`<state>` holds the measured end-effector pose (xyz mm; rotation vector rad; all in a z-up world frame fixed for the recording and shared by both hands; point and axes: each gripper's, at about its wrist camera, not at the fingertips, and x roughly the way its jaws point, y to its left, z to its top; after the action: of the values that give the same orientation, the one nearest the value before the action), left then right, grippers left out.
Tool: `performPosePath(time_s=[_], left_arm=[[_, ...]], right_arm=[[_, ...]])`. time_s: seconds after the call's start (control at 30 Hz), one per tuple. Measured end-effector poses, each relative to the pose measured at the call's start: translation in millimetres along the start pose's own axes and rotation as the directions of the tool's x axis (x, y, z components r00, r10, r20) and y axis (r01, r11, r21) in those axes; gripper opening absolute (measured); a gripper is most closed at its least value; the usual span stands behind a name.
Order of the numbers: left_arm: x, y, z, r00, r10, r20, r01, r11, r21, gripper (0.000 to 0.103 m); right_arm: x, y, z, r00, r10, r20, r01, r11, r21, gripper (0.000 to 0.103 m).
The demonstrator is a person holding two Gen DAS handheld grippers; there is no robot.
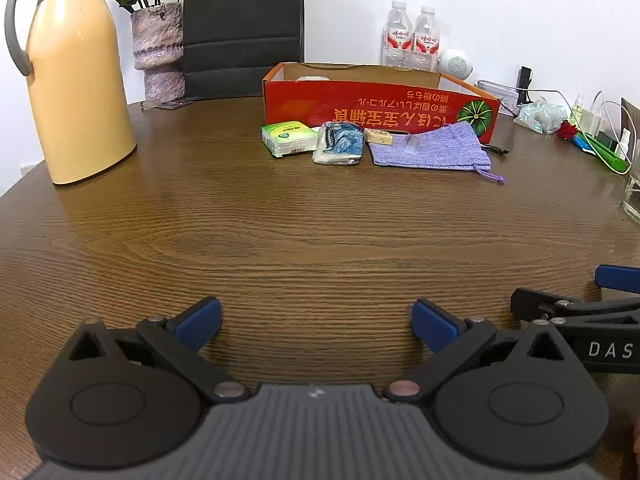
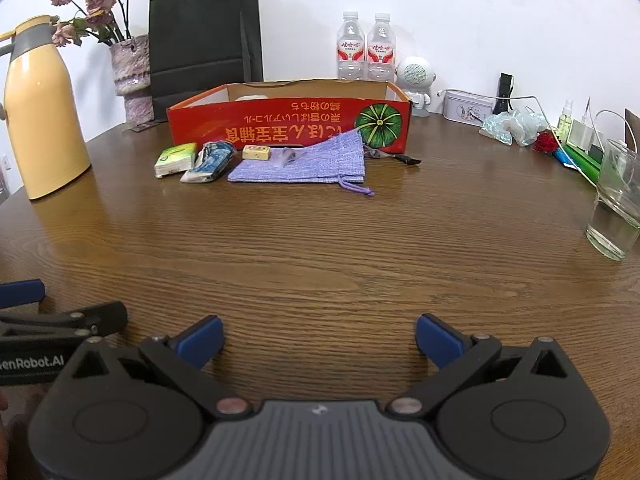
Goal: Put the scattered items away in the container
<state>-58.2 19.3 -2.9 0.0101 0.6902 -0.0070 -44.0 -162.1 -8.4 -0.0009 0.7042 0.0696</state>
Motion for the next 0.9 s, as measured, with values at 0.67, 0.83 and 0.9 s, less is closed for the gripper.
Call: performPosePath(time_s=[0.67, 0.83, 0.9], left_arm=[[106, 2, 139, 0.975, -0.221, 0.003, 0.217, 0.961, 0.171, 0.070], [145, -1, 140, 0.970, -0.239, -0.056, 0.245, 0.954, 0.172, 0.051], [149, 2, 137, 0.973, -0.225, -0.048, 0.230, 0.959, 0.165, 0.029]], right_arm=[[15, -32, 54, 0.993, 0.115, -0.015, -0.116, 0.990, -0.079, 0.065], [34, -47, 96, 0.994, 0.107, 0.030, -0.105, 0.993, -0.052, 0.063], [49, -45, 116, 0.992, 0.118, 0.035, -0.117, 0.992, -0.052, 0.063]])
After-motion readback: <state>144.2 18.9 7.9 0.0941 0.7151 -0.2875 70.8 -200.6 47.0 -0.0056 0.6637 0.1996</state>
